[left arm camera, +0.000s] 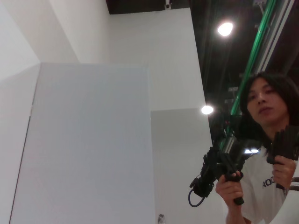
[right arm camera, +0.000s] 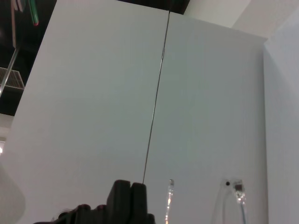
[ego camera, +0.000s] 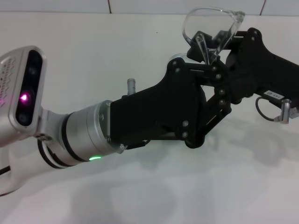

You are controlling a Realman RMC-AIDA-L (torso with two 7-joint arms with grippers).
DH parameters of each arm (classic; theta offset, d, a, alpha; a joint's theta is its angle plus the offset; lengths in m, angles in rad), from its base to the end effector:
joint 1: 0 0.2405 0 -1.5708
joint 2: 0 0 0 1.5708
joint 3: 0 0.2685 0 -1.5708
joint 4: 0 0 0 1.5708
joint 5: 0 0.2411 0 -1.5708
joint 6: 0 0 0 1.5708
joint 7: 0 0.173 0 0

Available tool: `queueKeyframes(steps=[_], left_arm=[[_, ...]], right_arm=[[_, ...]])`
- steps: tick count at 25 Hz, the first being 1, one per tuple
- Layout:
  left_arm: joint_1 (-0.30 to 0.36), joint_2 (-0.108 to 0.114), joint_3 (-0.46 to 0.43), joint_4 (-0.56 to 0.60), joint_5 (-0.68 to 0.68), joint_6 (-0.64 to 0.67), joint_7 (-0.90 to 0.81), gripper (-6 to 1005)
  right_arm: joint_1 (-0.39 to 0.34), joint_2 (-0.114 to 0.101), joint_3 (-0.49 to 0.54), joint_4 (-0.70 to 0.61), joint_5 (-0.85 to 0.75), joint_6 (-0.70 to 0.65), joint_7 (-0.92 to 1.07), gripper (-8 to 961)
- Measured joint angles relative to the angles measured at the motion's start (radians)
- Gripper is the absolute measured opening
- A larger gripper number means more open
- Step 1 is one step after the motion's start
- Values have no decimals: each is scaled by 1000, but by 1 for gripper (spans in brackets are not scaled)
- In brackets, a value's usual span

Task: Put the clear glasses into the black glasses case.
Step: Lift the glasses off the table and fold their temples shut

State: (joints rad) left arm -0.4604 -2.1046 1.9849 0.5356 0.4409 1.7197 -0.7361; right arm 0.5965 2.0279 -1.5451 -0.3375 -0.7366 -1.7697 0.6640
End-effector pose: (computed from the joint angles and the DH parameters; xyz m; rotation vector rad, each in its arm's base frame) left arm -0.1282 0.2791 -0.0919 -2.4532 0.0364 -1.8456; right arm 0.1669 0.3429 -0.0437 -2.4001 -0.2090 1.5489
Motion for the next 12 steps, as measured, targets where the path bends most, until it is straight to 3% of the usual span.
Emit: queueKeyframes(steps=[12], left_arm=[[-4,0,0,-13,-3,0,-1,45]], right_arm=[[5,0,-43,-14,-4,23,0,128]])
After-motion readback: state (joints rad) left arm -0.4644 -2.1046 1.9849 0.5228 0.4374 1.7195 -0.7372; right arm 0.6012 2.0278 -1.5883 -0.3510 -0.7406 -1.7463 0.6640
